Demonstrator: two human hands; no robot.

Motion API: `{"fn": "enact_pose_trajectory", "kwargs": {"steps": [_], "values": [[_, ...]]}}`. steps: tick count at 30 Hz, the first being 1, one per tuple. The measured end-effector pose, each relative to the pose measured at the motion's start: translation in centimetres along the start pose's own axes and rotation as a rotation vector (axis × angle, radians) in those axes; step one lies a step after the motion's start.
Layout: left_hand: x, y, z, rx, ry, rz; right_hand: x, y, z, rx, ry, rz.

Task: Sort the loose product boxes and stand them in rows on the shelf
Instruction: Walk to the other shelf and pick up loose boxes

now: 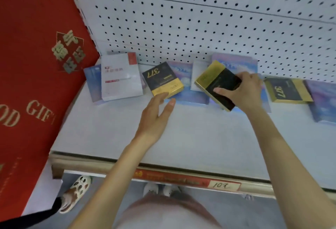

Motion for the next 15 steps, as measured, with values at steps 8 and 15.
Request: {"fn": "enact_pose_trajectory", "kwargs": {"steps": [8, 15], "values": [[0.3, 3.3, -0.3, 0.142, -0.081, -0.158, 4.3, 0.8, 2.2, -0.497, 0.358, 0.000], [0.4, 5.7, -1.5, 0.281, -0.250, -0.234, 10.7, 2.9, -0.5, -1.117, 0.401, -0.221]]}}
Point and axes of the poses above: each hand's wrist, its own x-axis away from the middle knuckle, its own y-axis out of the palm, z = x × y, the point moved 8 cm from there along -x, towards the middle knuckle, and after that the axes turned 14 degrees about x, right-handed, at the moved point
